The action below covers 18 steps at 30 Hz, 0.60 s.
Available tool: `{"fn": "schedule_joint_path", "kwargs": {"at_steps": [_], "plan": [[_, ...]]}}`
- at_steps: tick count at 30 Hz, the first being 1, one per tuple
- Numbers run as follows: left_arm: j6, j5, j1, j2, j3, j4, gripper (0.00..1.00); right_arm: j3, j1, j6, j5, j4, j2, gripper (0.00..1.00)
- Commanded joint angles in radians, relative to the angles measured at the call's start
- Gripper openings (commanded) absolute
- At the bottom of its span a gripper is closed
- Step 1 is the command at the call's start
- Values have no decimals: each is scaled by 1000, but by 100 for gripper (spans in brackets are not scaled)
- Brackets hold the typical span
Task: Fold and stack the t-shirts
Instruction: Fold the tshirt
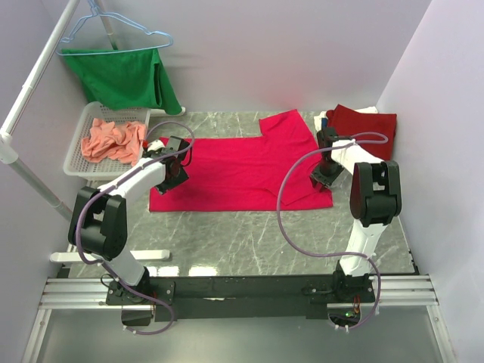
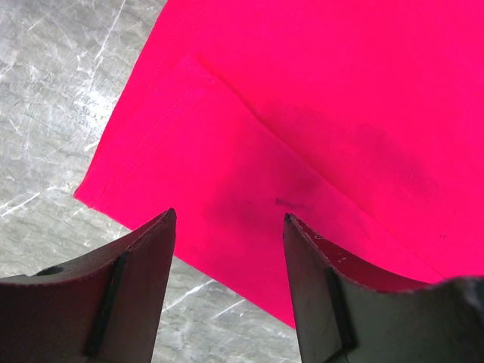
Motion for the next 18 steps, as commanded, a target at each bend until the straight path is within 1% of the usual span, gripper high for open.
{"fn": "schedule_joint_path", "kwargs": {"at_steps": [1, 5, 8, 11, 13, 14, 16, 18], "plan": [[7, 9, -1, -11, 0, 16, 64, -37, -4, 18, 29, 12, -6, 39], [9, 12, -1, -14, -4, 17, 64, -24, -4, 13, 31, 17, 16, 38], [10, 9, -1, -11, -1, 14, 63, 1, -6, 12, 34, 14, 30, 32], [13, 6, -1, -15, -1, 13, 63, 32, -4, 9, 43, 1, 38, 22], [13, 4, -1, -18, -3, 13, 64, 48, -4, 7, 47, -6, 43, 20], [13, 3, -1, -18, -4, 13, 64, 53, -6, 7, 50, -9, 44, 16], [13, 0, -1, -17, -4, 10, 64, 64, -6, 5, 50, -20, 46, 15], [16, 0, -1, -17, -4, 11, 64, 68, -4, 6, 49, -25, 41, 11]]}}
